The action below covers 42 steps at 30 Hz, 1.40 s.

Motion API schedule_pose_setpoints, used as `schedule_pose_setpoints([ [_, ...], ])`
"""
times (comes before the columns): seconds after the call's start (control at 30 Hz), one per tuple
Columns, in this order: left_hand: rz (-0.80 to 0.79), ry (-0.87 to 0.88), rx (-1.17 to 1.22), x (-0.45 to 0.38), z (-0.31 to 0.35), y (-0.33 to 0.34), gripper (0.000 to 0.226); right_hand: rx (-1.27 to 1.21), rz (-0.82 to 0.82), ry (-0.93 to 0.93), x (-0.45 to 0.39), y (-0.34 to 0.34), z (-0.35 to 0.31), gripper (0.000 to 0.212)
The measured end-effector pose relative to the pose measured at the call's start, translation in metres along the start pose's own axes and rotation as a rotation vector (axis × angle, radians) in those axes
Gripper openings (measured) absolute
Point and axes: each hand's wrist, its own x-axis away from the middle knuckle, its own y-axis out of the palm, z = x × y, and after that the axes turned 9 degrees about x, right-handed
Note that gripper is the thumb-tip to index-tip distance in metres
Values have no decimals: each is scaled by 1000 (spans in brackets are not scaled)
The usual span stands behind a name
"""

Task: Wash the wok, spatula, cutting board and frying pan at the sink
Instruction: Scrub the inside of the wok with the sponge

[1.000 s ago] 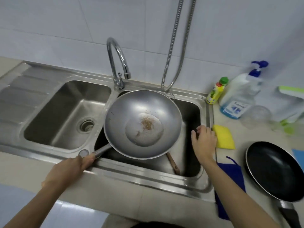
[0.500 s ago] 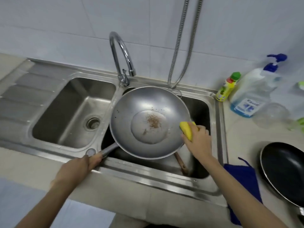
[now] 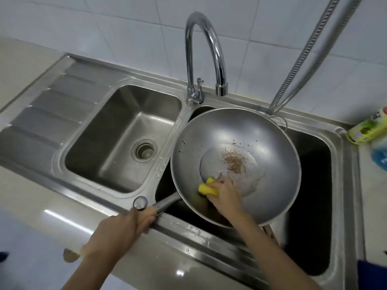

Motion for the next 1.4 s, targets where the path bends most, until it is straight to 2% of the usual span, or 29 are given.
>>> schedule_pose_setpoints([
  [0.1, -13, 17, 49, -1, 0, -2, 49, 384, 262, 46, -24, -14, 32, 32],
  [0.2, -31, 22, 114, 1, 2, -7, 38, 562, 410, 50, -62, -39, 75, 32],
  [0.33, -12, 40, 81, -2, 0, 0, 60, 618, 493, -28, -113, -78, 93, 34],
  [0.43, -9, -5, 56, -4, 1, 4, 76, 480, 532, -133, -143, -79, 65, 37],
  [0.47, 1, -1, 54, -4, 0, 6, 81, 366, 528, -148, -151, -72, 51, 38],
  [0.57, 44, 2, 61, -4, -3, 9, 96, -177, 471, -101, -152, -45, -4, 42],
  [0.67, 63, 13, 61, -3, -4, 11, 105, -449, 318, -138, -130, -17, -48, 45],
  [0.77, 69, 12, 36, -4, -4, 11, 108, -520, 150, -285, -89, 3, -57, 46],
  [0.83, 59, 17, 32, -4, -6, 12, 104, -474, 72, -377, -61, 11, -40, 48],
  [0.93, 45, 31, 25, -5, -6, 12, 96, -226, 69, -462, -34, 15, 6, 46],
  [1.03, 26, 36, 41, -5, -5, 9, 83, 137, 219, -474, -38, 3, 59, 37],
  [1.17, 25, 38, 55, -6, -5, 9, 81, 489, 407, -274, -86, -42, 103, 42],
  [1.27, 28, 35, 31, -6, -5, 9, 82, 517, 509, -250, -124, -60, 91, 39],
  [1.4, 31, 35, 15, -5, -4, 8, 86, 314, 447, -290, -144, -42, 25, 33],
])
